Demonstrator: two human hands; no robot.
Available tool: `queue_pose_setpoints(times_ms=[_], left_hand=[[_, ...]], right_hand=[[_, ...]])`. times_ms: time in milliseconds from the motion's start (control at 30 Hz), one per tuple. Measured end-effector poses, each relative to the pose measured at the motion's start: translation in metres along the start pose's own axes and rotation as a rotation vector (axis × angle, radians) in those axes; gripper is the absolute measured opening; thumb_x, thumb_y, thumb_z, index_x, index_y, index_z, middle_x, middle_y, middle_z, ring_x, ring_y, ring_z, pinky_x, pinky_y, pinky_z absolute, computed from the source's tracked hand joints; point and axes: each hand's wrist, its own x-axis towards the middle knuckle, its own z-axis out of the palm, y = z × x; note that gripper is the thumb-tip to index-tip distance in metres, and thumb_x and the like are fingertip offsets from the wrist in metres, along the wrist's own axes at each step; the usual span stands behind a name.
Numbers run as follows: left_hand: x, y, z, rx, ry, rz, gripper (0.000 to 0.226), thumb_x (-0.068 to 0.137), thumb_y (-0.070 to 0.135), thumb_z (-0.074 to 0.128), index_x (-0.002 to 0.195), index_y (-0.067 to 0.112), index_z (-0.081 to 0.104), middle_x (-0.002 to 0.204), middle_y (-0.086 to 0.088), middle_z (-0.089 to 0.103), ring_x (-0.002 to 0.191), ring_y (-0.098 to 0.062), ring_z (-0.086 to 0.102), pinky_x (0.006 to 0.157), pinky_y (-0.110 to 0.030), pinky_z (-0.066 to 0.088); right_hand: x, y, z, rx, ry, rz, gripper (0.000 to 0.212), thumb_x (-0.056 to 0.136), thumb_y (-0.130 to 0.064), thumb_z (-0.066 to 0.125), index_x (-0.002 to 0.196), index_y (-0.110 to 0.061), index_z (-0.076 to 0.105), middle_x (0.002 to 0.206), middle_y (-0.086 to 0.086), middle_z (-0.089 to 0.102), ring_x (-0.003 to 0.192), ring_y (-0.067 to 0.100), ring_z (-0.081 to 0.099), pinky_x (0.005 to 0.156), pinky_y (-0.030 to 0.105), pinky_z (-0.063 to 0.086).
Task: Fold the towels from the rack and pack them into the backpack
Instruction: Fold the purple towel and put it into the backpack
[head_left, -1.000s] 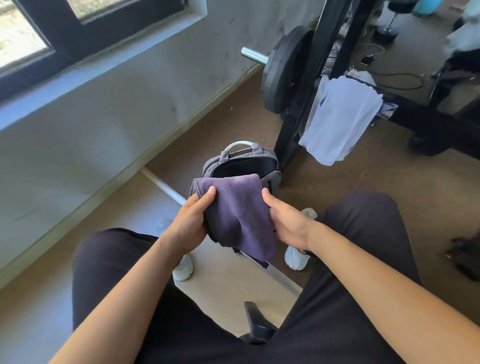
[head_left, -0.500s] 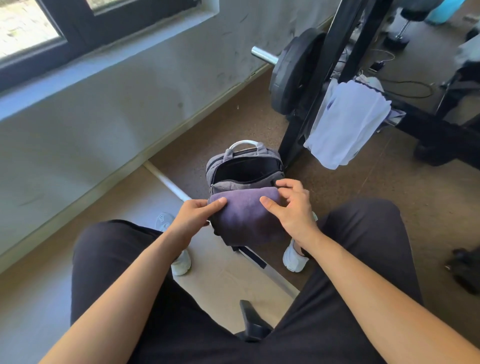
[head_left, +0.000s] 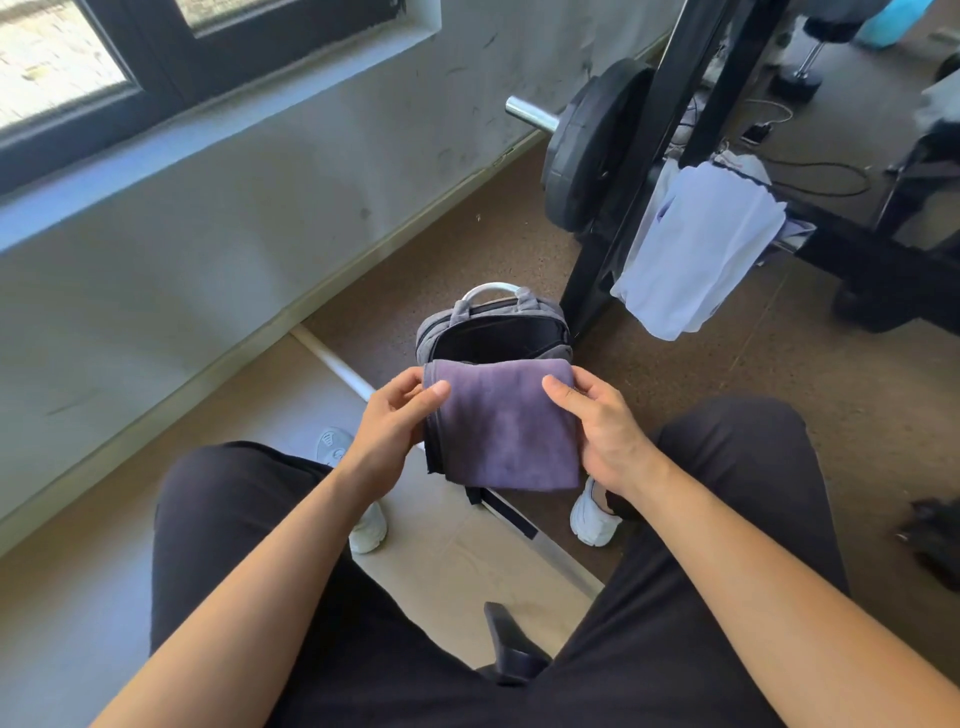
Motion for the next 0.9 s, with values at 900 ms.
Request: queue_pose_setpoints(times_ms=[900], left_hand=[[0.01, -0.017, 0.001, -0.238, -0.222, -0.029, 0.04, 0.081, -0.011, 0.056, 0.117, 0.003, 0.067, 0.107, -0.015, 0.076, 0.094, -0.024, 0.074, 0.081, -0.034, 0.061]], right_hand=[[-0.004, -0.01, -0.011, 0.026, -0.145, -0.002, 0.019, 0.093, 0.014, 0.05, 0.105, 0.009, 0.063, 0.086, 0.015, 0.065, 0.083, 0.028, 0.065, 0.07, 0.03, 0.058]])
